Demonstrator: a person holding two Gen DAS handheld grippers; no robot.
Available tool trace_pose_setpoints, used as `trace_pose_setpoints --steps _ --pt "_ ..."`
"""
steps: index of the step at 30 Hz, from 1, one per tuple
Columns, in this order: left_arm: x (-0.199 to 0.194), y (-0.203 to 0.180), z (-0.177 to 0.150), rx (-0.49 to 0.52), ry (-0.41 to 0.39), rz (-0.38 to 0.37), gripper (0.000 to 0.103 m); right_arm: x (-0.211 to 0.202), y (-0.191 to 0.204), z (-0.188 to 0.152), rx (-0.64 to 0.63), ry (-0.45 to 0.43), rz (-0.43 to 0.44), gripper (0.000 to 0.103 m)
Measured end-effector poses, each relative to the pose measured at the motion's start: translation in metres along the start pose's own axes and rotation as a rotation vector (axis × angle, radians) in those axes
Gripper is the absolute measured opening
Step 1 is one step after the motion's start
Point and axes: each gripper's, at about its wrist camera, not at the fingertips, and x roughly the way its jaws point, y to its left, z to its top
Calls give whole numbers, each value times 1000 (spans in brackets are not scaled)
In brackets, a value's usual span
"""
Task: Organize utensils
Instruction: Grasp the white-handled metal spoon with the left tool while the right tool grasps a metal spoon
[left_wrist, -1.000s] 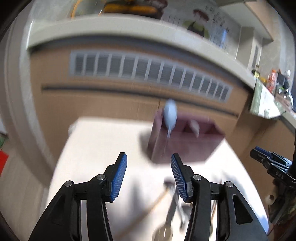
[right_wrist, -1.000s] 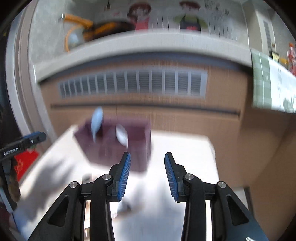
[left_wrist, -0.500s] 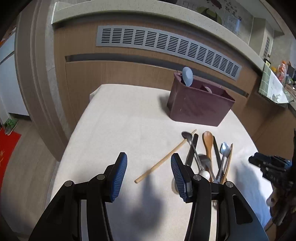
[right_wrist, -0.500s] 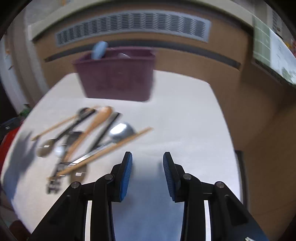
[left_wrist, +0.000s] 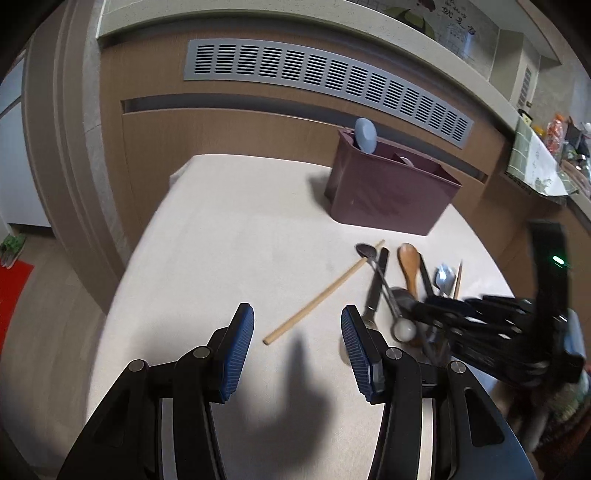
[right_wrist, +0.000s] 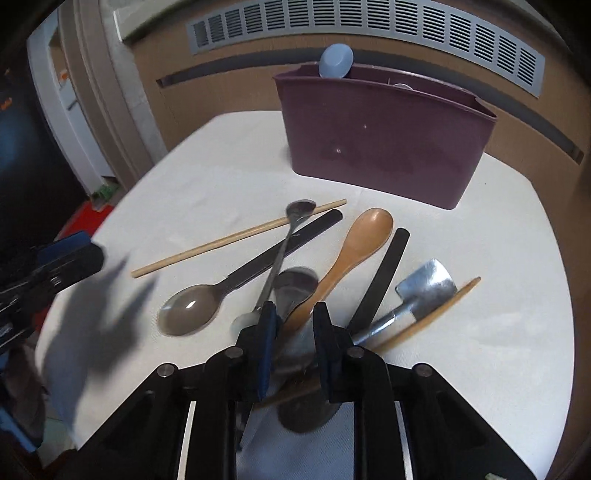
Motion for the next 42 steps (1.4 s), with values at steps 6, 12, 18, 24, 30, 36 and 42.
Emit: trace_pose_setpoints --steps 6,12,18,24,30,36,42 --pt "4 -21 -4 39 20 -54 50 11 0 9 -19 27 -3 16" --pt "13 -57 -9 115 48 -148 50 -23 -37 -11 16 -41 -44 1" --pt "40 -91 -15 148 92 -145 32 -50 -93 -38 133 -69 -95 1" --pt "55 -97 -11 126 113 -112 30 -68 -115 -61 200 -102 12 12" --pt "53 -77 -12 119 91 -22 30 -49 -73 -35 90 -108 68 26" --pt "40 -41 -5 31 62 -18 30 2 -49 0 43 -18 3 26" --pt "29 -61 -9 94 56 -125 30 18 -44 12 1 -19 -88 26"
